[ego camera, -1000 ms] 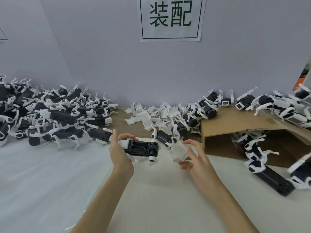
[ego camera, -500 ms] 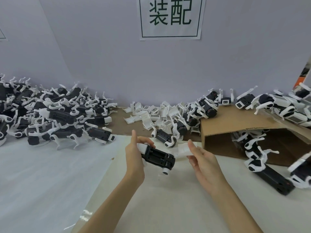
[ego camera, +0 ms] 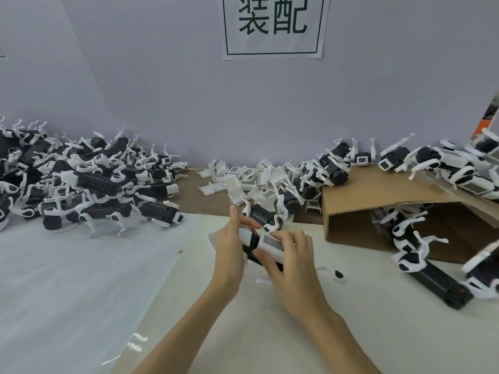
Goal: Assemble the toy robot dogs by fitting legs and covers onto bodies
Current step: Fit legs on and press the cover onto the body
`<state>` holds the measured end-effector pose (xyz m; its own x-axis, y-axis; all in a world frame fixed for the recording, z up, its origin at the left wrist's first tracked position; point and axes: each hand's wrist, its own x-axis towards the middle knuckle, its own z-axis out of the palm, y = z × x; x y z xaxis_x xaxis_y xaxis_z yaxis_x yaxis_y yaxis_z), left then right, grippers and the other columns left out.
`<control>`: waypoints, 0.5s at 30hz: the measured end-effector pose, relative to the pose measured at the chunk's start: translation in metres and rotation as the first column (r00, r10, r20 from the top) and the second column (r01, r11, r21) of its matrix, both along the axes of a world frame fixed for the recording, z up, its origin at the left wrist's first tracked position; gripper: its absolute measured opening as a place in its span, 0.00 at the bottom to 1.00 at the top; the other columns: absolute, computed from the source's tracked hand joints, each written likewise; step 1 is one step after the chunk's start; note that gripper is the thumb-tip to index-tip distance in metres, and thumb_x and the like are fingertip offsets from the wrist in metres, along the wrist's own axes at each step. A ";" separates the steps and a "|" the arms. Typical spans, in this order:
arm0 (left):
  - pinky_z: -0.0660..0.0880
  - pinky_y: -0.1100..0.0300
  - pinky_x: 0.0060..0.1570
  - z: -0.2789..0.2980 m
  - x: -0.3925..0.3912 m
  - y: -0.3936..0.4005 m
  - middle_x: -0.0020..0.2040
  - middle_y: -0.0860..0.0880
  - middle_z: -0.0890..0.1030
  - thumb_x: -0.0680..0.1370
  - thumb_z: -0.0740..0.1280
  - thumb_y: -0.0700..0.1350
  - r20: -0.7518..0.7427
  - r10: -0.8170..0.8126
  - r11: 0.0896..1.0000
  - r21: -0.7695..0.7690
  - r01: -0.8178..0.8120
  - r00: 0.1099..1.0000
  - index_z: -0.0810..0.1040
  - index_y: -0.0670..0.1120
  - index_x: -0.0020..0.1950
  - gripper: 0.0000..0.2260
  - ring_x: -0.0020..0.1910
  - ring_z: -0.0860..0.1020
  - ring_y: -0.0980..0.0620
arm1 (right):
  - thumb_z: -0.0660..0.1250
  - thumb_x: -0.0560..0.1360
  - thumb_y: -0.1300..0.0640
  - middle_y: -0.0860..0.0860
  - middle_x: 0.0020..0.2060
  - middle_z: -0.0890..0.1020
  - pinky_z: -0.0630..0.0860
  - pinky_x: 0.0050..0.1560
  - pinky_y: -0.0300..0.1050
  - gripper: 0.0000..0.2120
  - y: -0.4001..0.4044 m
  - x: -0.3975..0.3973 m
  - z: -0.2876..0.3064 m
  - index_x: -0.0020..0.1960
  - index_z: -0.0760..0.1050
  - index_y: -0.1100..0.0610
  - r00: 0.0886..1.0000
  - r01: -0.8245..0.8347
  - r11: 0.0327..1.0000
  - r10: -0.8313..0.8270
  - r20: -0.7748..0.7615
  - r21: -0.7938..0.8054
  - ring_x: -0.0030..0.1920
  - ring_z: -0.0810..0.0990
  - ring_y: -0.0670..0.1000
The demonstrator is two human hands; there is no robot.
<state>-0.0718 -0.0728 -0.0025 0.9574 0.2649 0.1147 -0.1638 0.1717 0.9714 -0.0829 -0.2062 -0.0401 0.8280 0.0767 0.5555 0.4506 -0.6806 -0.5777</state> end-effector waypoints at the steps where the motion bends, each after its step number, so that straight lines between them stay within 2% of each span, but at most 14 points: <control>1: 0.67 0.70 0.23 0.001 0.000 0.000 0.34 0.52 0.82 0.86 0.56 0.63 -0.013 -0.004 1.000 0.004 0.005 1.000 0.82 0.41 0.45 0.29 0.28 0.77 0.59 | 0.55 0.78 0.31 0.42 0.59 0.70 0.71 0.62 0.46 0.29 0.000 0.000 0.000 0.66 0.73 0.51 1.000 -0.009 0.999 0.008 -0.009 -0.040 0.60 0.67 0.46; 3: 0.67 0.70 0.24 -0.001 0.000 0.000 0.34 0.56 0.82 0.86 0.57 0.62 -0.028 -0.006 0.999 0.039 0.007 1.000 0.82 0.43 0.46 0.27 0.29 0.78 0.62 | 0.52 0.79 0.30 0.30 0.58 0.66 0.70 0.62 0.47 0.24 -0.003 -0.001 0.000 0.68 0.67 0.44 0.992 -0.098 0.994 0.094 -0.081 -0.056 0.58 0.64 0.37; 5: 0.69 0.69 0.25 -0.003 0.000 -0.001 0.35 0.55 0.82 0.87 0.57 0.61 -0.028 -0.007 0.998 0.068 0.009 1.000 0.82 0.43 0.45 0.26 0.31 0.79 0.61 | 0.52 0.81 0.32 0.25 0.56 0.64 0.70 0.61 0.47 0.19 -0.004 -0.002 0.000 0.68 0.61 0.38 0.980 -0.165 0.983 0.155 -0.125 -0.076 0.58 0.65 0.36; 6: 0.71 0.69 0.26 -0.002 0.000 0.000 0.35 0.54 0.83 0.87 0.57 0.61 -0.028 -0.013 0.998 0.061 0.015 1.000 0.82 0.43 0.45 0.26 0.32 0.80 0.59 | 0.53 0.82 0.33 0.27 0.57 0.65 0.70 0.62 0.47 0.19 -0.004 -0.003 0.000 0.70 0.60 0.38 0.982 -0.170 0.977 0.157 -0.104 -0.127 0.58 0.65 0.38; 8: 0.75 0.68 0.30 -0.001 -0.001 0.001 0.36 0.51 0.84 0.87 0.58 0.60 -0.027 -0.033 0.999 0.040 0.034 0.999 0.82 0.41 0.47 0.26 0.35 0.82 0.57 | 0.59 0.82 0.38 0.37 0.65 0.67 0.68 0.66 0.46 0.25 -0.005 -0.004 -0.001 0.76 0.59 0.42 0.992 -0.129 0.955 0.126 -0.029 -0.266 0.63 0.66 0.43; 10: 0.73 0.69 0.28 0.001 -0.002 0.000 0.35 0.53 0.83 0.87 0.57 0.61 -0.034 -0.054 0.998 0.035 0.055 0.998 0.82 0.43 0.47 0.24 0.33 0.82 0.59 | 0.70 0.78 0.48 0.46 0.70 0.69 0.70 0.67 0.49 0.32 -0.003 -0.004 -0.001 0.78 0.60 0.48 0.997 -0.023 0.923 0.051 0.061 -0.383 0.68 0.68 0.51; 12: 0.70 0.72 0.26 0.003 -0.003 0.000 0.33 0.59 0.81 0.86 0.57 0.64 -0.061 -0.060 0.995 0.078 0.064 0.996 0.80 0.47 0.50 0.23 0.31 0.79 0.62 | 0.77 0.69 0.61 0.51 0.66 0.76 0.75 0.62 0.52 0.35 0.004 -0.005 0.000 0.73 0.69 0.54 0.992 0.076 0.902 -0.026 0.123 -0.425 0.64 0.75 0.56; 13: 0.70 0.72 0.27 0.004 -0.004 0.000 0.33 0.61 0.80 0.85 0.57 0.66 -0.074 -0.068 0.989 0.128 0.077 0.995 0.80 0.50 0.53 0.22 0.31 0.78 0.63 | 0.80 0.64 0.64 0.52 0.60 0.79 0.78 0.58 0.52 0.34 0.007 -0.005 0.000 0.68 0.73 0.56 0.985 0.132 0.896 -0.068 0.161 -0.424 0.60 0.78 0.57; 15: 0.72 0.70 0.31 0.004 -0.004 0.001 0.36 0.63 0.80 0.82 0.57 0.71 -0.094 -0.127 0.965 0.218 0.145 0.987 0.77 0.57 0.56 0.20 0.35 0.78 0.63 | 0.84 0.59 0.63 0.52 0.49 0.81 0.80 0.49 0.52 0.31 0.009 -0.003 0.002 0.59 0.76 0.58 0.963 0.228 0.892 -0.148 0.223 -0.391 0.50 0.81 0.57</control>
<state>-0.0759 -0.0714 0.0011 0.9910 0.1083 0.0789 -0.0754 -0.0360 0.9965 -0.0854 -0.1968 -0.0377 0.7367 0.1833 0.6508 0.3607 -0.9207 -0.1489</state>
